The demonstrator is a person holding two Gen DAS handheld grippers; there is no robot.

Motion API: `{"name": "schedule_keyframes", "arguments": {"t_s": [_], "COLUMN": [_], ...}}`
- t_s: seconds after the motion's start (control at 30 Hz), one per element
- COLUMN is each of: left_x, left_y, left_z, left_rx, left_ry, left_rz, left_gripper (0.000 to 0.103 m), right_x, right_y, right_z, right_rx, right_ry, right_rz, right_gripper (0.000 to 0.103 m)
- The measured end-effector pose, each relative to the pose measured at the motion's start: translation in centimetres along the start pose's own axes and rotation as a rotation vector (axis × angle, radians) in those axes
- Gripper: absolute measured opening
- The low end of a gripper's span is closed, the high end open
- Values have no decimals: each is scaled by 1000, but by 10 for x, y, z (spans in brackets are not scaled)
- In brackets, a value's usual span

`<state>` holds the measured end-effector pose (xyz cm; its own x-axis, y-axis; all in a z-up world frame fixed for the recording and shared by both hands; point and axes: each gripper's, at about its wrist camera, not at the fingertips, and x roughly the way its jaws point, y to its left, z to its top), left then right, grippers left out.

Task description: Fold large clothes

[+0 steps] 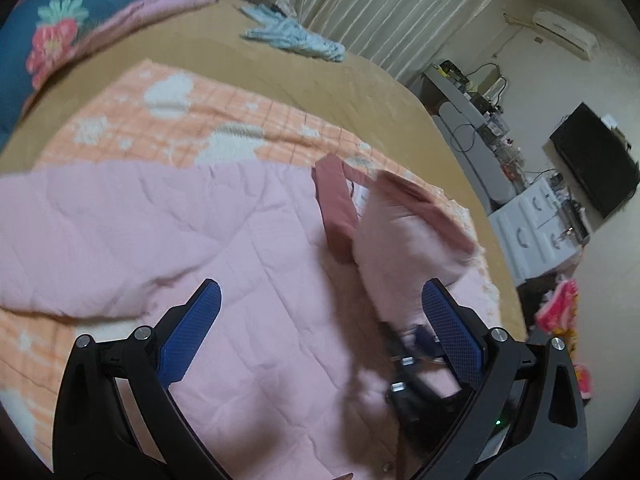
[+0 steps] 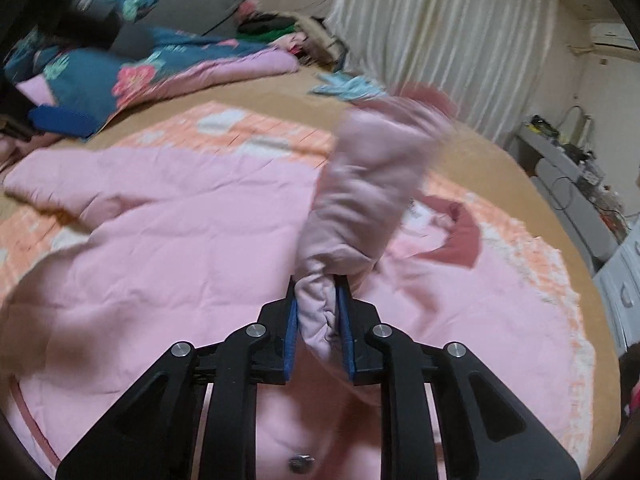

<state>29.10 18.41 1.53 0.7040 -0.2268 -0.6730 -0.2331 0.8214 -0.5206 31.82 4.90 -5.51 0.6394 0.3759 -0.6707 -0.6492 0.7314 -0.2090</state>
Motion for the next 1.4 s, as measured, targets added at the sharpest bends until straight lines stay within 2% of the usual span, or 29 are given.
{"name": "schedule_keyframes", "arguments": {"t_s": [0.13, 0.2, 0.23, 0.27, 0.3, 0.33, 0.4, 0.53, 0.63, 0.7, 0.8, 0.83, 0.9, 0.97, 1.07, 1.17, 1.27, 1.4], "left_x": [10, 20, 25, 30, 36, 44, 58, 81, 87, 87, 94, 96, 95, 85, 59, 46, 54, 74], "left_y": [8, 14, 17, 19, 21, 23, 26, 33, 32, 28, 18, 14, 6, -6, -16, -18, -6, 13], "left_z": [-10, -16, -20, -22, -25, -30, -38, -55, -60, -58, -55, -54, -53, -48, -37, -28, -30, -44], "left_rx": [-35, -74, -92, -102, -111, -123, -151, -187, -183, -171, -155, -136, -92, -25, 32, 87, 96, 77], "left_ry": [32, 65, 82, 94, 110, 131, 169, 223, 209, 190, 181, 172, 142, 99, 4, -46, -23, 42], "left_rz": [-32, -71, -85, -88, -88, -96, -124, -86, -65, -61, -54, -41, -31, -16, -39, -4, 40, 84], "left_gripper": [94, 94, 94, 94, 94, 94, 94, 94, 92, 85, 40, 36, 14, 9, 8, 8, 9, 9], "right_x": [17, 20, 19, 17, 13, 9, -5, -31, -49, -57, -64, -69, -73, -78, -86, -88, -82, -71], "right_y": [13, 16, 16, 16, 14, 12, 3, -22, -53, -72, -101, -114, -129, -150, -177, -196, -203, -199], "right_z": [-7, -11, -11, -12, -12, -12, -15, -30, -51, -63, -81, -88, -99, -109, -120, -122, -114, -100], "right_rx": [5, 6, 9, 19, 39, 57, 107, 162, 206, 231, 279, 304, 335, 397, 492, 560, 585, 555], "right_ry": [61, 78, 81, 79, 71, 67, 54, 42, 53, 70, 87, 89, 86, 84, 62, 45, 48, 62], "right_rz": [40, 66, 85, 115, 145, 163, 198, 203, 166, 119, 70, 47, 18, -17, -47, -61, -66, -48], "right_gripper": [22, 31, 37, 49, 57, 60, 75, 76, 78, 79, 79, 79, 79, 79, 81, 82, 83, 84]}}
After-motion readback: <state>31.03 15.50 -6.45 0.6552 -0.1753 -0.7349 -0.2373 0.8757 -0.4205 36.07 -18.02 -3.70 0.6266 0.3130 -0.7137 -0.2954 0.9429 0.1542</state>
